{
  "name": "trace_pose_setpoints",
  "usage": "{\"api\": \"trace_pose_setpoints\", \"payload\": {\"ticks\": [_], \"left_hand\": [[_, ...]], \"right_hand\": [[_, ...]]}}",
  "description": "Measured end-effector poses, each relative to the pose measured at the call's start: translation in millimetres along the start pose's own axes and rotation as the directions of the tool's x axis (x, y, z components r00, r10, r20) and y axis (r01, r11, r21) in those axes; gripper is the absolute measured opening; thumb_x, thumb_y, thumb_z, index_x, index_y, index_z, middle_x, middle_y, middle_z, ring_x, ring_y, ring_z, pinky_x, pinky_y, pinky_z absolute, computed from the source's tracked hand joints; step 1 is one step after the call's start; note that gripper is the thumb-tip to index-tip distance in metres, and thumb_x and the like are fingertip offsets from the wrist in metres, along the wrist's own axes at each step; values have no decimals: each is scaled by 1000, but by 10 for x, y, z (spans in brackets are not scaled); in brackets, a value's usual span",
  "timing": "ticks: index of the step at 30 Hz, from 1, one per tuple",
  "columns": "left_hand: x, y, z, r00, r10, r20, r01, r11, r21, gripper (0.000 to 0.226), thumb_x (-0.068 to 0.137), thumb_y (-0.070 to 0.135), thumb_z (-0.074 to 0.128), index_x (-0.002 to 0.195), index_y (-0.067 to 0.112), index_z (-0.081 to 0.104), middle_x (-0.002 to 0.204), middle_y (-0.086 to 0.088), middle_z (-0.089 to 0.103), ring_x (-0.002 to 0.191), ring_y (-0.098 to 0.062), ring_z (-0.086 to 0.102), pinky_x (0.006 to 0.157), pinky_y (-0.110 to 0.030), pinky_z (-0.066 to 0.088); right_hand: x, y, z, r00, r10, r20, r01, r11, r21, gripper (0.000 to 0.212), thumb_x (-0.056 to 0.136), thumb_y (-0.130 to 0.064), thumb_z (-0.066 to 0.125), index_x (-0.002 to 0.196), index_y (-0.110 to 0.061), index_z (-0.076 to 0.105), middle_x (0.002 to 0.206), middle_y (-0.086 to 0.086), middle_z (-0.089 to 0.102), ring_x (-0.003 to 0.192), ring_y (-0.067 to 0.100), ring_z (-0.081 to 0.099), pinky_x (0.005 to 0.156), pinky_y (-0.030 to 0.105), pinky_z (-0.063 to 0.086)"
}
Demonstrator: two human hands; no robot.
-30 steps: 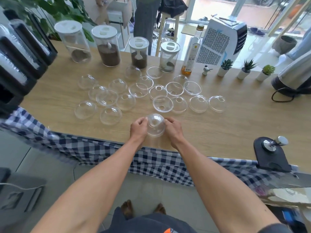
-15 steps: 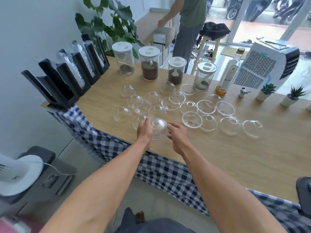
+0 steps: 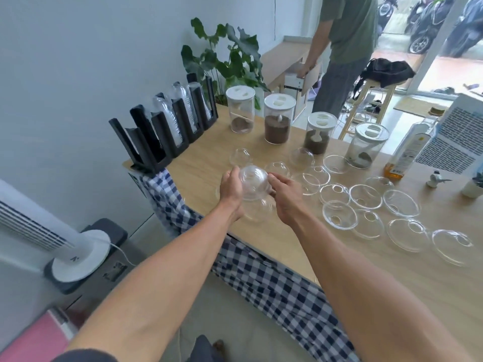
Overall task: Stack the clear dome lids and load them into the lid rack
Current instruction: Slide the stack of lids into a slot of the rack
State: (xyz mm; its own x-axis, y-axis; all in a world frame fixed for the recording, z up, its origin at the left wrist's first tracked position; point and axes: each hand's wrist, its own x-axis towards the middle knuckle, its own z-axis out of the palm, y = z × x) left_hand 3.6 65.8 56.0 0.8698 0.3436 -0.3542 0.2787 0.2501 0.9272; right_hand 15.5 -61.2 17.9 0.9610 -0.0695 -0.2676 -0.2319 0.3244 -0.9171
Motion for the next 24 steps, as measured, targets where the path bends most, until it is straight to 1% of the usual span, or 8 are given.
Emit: {"api": "trace_pose_setpoints", "payload": {"ticks": [5, 9, 12, 15, 20, 21, 22, 24], "left_hand": [[332, 539, -467, 988, 129, -84, -129, 992, -3, 37, 102, 44, 47, 116, 11, 54, 107, -9, 65, 93, -25, 66, 76, -37, 56], [673, 1093, -866, 934, 331, -132, -315, 940, 131, 36, 99, 42, 44, 74, 16, 48, 70, 1, 48, 66, -15, 45, 62, -33, 38], [983, 1531, -1235, 900, 429, -75, -392, 874, 289, 52, 101, 50, 35, 62, 16, 44, 61, 0, 48, 58, -20, 44, 57, -35, 37], [1296, 1969, -1637, 904, 427, -13, -400, 858, 322, 54, 94, 44, 29, 79, 3, 60, 81, -20, 63, 76, -36, 60, 71, -41, 51], [1982, 2643, -2305, 963, 270, 5, -267, 950, 164, 28, 90, 7, 44, 63, 15, 45, 63, 1, 49, 65, -19, 48, 58, -30, 39], [2126, 2740, -2450, 976, 216, 36, -219, 964, 153, 30, 89, 3, 47, 61, 15, 46, 60, 2, 49, 66, -22, 51, 59, -31, 42], [2251, 2824, -2588, 983, 163, 80, -175, 969, 176, 29, 88, 0, 48, 63, 14, 50, 62, 0, 53, 68, -24, 56, 61, -34, 48], [2511, 2959, -2832, 980, 62, 188, -115, 953, 281, 20, 90, 0, 51, 75, 9, 63, 84, -6, 64, 79, -27, 67, 75, -40, 59]], "right_hand": [[130, -143, 858, 994, -37, 107, 44, 997, -64, 19, 105, -20, 58, 98, -13, 73, 91, 12, 69, 81, 24, 65, 83, 46, 59], [275, -237, 1742, 994, -41, 97, 52, 992, -114, 36, 105, -16, 45, 70, -11, 54, 65, 4, 43, 62, 19, 39, 58, 36, 34], [483, -317, 2359, 995, -26, 100, 36, 994, -106, 45, 101, -4, 43, 59, -18, 45, 57, -3, 38, 55, 14, 32, 51, 33, 24], [633, -456, 2952, 988, -50, 149, 77, 980, -182, 48, 97, 1, 42, 55, -20, 48, 56, -3, 40, 53, 14, 34, 50, 34, 26], [968, -545, 3873, 985, -102, 139, 140, 944, -299, 21, 93, 1, 41, 82, -12, 52, 69, 7, 37, 64, 25, 33, 52, 40, 38], [1030, -523, 4009, 987, -81, 137, 121, 942, -313, 22, 91, 1, 40, 82, -14, 53, 73, 8, 38, 68, 26, 35, 58, 46, 32], [1102, -489, 4123, 990, -62, 128, 100, 943, -316, 22, 90, 0, 39, 77, -13, 52, 74, 8, 39, 69, 26, 37, 83, 80, 39], [1199, -428, 4312, 995, -22, 97, 51, 948, -313, 25, 93, 2, 39, 73, -6, 53, 76, 8, 43, 70, 28, 42, 94, 74, 47]]}}
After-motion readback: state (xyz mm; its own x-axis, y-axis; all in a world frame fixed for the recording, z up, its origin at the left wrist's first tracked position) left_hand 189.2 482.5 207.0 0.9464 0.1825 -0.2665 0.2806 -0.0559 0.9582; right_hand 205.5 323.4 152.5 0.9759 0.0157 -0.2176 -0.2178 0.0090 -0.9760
